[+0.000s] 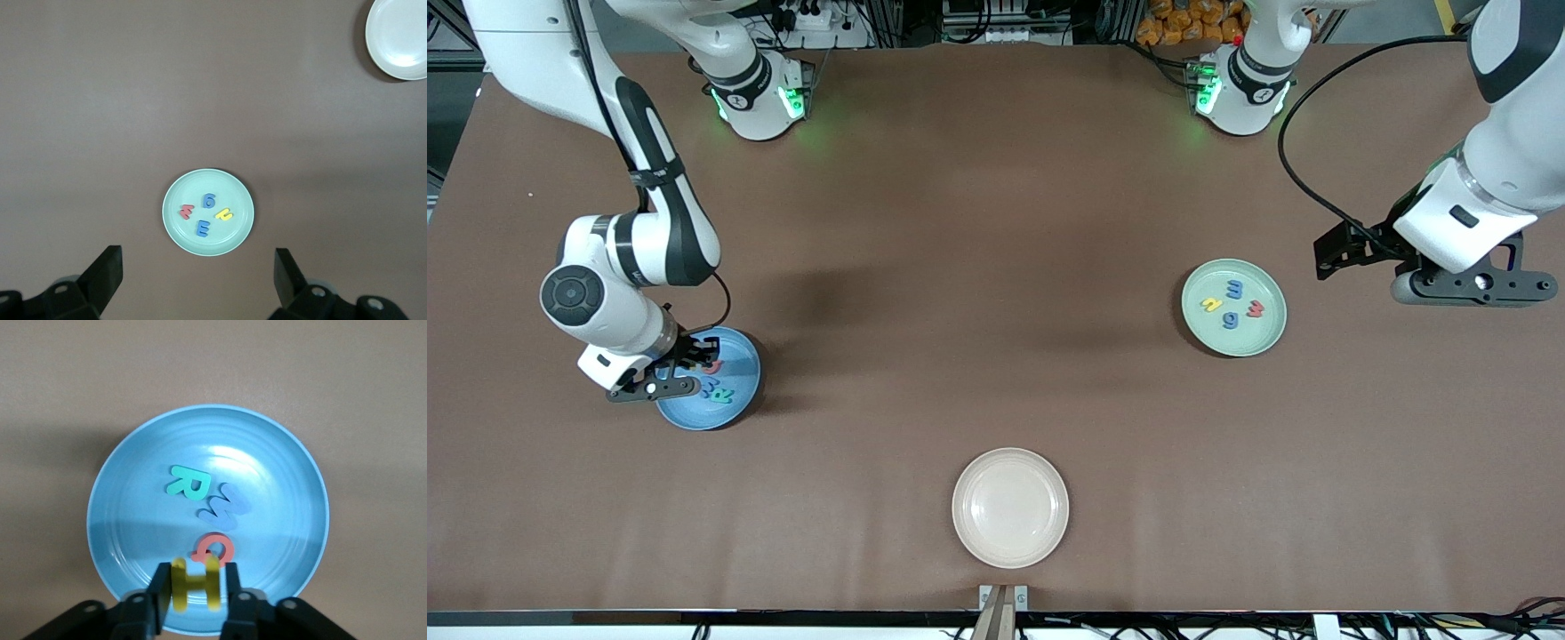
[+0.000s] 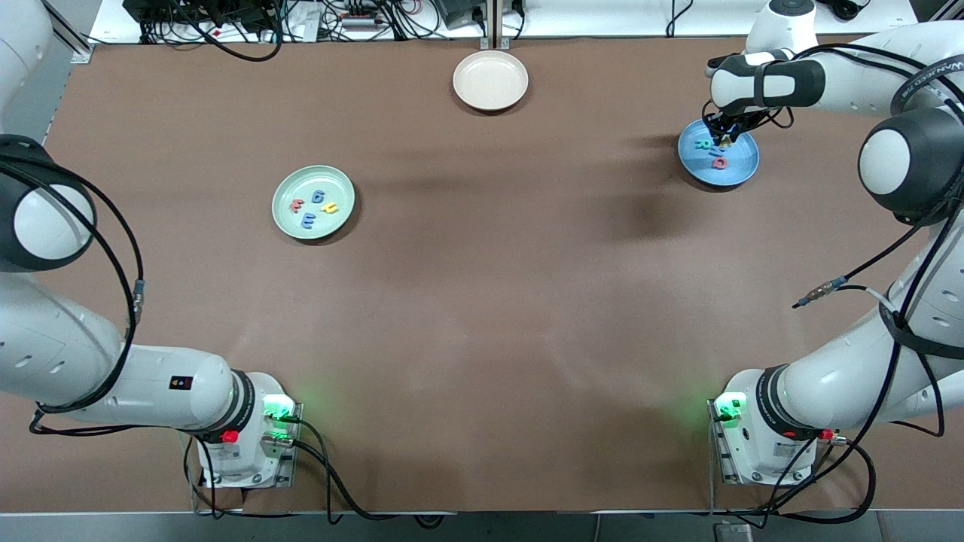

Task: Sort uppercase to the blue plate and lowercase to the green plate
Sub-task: 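Lower the yellow H into the blue plate and open the right gripper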

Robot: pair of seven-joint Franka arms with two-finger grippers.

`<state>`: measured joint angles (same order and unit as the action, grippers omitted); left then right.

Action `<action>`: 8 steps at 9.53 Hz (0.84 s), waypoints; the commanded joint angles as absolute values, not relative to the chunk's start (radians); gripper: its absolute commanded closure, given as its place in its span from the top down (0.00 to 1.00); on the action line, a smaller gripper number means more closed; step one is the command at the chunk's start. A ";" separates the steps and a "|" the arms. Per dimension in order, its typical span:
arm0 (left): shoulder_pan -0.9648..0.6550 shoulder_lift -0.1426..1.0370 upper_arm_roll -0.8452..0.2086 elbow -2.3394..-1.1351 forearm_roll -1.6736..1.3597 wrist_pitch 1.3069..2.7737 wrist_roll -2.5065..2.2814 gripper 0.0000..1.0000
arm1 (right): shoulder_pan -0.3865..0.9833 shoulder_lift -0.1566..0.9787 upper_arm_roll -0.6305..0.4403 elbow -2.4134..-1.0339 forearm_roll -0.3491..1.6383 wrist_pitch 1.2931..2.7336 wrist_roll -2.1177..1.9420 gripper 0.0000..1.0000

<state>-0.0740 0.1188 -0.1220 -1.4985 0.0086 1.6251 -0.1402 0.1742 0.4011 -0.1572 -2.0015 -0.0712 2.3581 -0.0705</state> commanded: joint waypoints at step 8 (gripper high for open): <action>-0.075 0.115 -0.104 -1.420 0.005 1.480 -0.103 1.00 | 0.028 0.080 -0.043 -1.891 -0.072 2.043 -0.063 1.00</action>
